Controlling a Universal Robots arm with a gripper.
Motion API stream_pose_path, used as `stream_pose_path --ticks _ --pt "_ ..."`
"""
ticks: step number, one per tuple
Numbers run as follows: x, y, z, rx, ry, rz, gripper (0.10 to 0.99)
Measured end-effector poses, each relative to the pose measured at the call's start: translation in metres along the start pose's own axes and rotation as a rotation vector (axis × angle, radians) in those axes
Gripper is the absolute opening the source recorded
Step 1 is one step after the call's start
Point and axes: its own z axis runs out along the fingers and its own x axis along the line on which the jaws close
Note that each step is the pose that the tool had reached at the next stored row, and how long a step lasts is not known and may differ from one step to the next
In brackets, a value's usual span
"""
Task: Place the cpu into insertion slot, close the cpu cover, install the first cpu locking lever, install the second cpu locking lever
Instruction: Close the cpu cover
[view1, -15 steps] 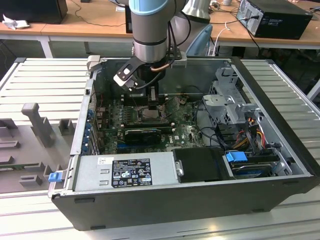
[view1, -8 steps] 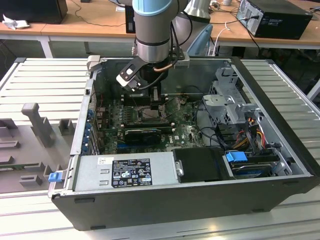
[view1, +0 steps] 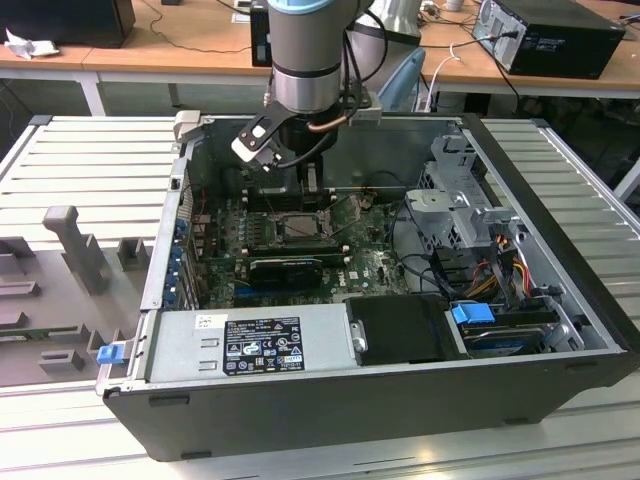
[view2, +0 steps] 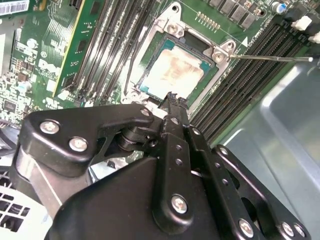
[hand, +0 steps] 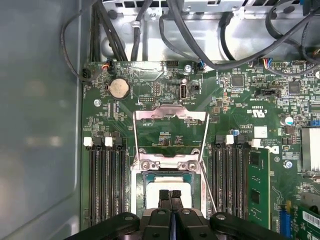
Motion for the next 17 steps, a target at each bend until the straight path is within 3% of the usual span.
stream_pose_path --ticks 17 --pt "0.0014 0.0025 -0.0219 0.001 0.0001 0.0 0.106"
